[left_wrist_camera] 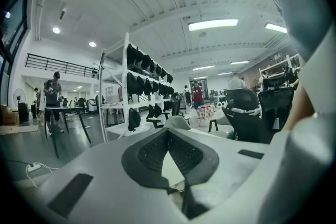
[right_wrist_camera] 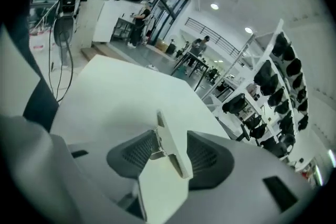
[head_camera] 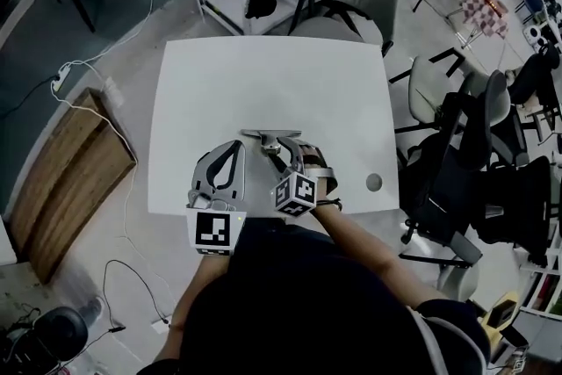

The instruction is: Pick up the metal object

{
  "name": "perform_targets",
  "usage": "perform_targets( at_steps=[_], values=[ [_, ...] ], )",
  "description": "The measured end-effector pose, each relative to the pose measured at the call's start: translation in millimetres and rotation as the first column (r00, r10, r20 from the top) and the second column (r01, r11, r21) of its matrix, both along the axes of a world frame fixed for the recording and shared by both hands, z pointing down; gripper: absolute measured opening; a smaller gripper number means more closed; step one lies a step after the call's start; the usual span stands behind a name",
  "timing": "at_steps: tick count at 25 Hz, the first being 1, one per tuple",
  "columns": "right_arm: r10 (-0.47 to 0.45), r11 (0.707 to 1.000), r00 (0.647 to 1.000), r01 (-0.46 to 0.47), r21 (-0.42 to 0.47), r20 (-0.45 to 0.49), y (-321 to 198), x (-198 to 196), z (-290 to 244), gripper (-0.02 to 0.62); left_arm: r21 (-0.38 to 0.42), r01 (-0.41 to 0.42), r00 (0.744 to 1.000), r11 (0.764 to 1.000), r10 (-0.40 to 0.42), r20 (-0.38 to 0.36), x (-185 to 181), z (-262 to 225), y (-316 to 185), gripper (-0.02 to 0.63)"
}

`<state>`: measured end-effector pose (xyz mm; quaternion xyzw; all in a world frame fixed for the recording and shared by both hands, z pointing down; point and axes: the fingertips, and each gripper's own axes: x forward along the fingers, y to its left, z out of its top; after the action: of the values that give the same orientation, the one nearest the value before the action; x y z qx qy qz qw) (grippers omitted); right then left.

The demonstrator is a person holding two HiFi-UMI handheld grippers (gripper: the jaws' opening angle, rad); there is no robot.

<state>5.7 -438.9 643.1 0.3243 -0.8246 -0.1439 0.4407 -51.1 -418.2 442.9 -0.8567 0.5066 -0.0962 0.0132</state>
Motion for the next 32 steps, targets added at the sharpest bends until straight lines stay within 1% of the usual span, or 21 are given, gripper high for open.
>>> perform_targets(
  at_steps=[3,5,8,11,13,16,17,20,22,24,27,32],
  values=[
    [-0.059,0.998,0.990,0.056,-0.025,-0.127,-2.2,-3.0,11.9,0.207,-0.025,-0.027,1.000,0.999,0.027,0.011,0.5,0.1,-10.9,0.021],
    [-0.091,0.995,0.978,0.082,-0.053,-0.188,-1.5,-4.8,15.9,0.182,-0.033,-0.043,0.999,0.999,0.044,0.010,0.7,-2.2,-18.0,0.021],
    [-0.145,0.989,0.952,0.132,-0.066,-0.269,-4.9,-7.0,38.7,0.156,-0.054,-0.061,0.998,0.997,0.061,0.013,0.2,0.0,-25.2,0.021],
    [-0.151,0.988,0.937,0.134,-0.077,-0.315,-10.1,-8.2,51.6,0.149,-0.068,-0.073,0.997,0.995,0.074,0.019,-0.4,2.7,-28.2,0.021],
    [-0.151,0.988,0.925,0.135,-0.069,-0.349,-13.2,-9.0,55.5,0.138,-0.076,-0.075,0.997,0.994,0.078,0.027,-2.3,3.6,-29.2,0.021],
    [-0.145,0.989,0.907,0.137,-0.049,-0.394,-16.8,-9.8,56.3,0.114,-0.078,-0.075,0.997,0.994,0.075,0.007,-6.4,5.1,-31.2,0.021],
    [-0.142,0.990,0.904,0.138,-0.040,-0.403,-18.0,-10.0,56.3,0.096,-0.072,-0.073,0.997,0.995,0.073,-0.001,-7.7,3.7,-32.4,0.021],
    [-0.133,0.990,0.899,0.141,-0.014,-0.418,-20.9,-11.2,53.3,0.084,-0.079,-0.072,0.997,0.994,0.073,0.007,-13.1,4.4,-33.5,0.021],
    [-0.121,0.990,0.902,0.140,0.017,-0.415,-22.0,-11.9,46.7,0.074,-0.091,-0.075,0.997,0.993,0.077,0.014,-15.6,6.1,-32.9,0.021],
    [-0.109,0.988,0.910,0.145,0.059,-0.400,-24.3,-13.0,35.8,0.029,-0.094,-0.082,0.996,0.992,0.084,0.010,-16.0,6.9,-33.3,0.021],
    [-0.081,0.983,0.927,0.134,0.122,-0.365,-30.3,-15.0,11.3,0.028,-0.088,-0.100,0.995,0.991,0.101,0.003,-13.5,7.2,-34.3,0.021],
    [-0.002,0.966,0.963,0.072,0.249,-0.268,-39.5,-11.2,-50.9,0.028,-0.067,-0.133,0.991,0.989,0.133,-0.003,-3.9,2.3,-34.4,0.021]
  ],
)
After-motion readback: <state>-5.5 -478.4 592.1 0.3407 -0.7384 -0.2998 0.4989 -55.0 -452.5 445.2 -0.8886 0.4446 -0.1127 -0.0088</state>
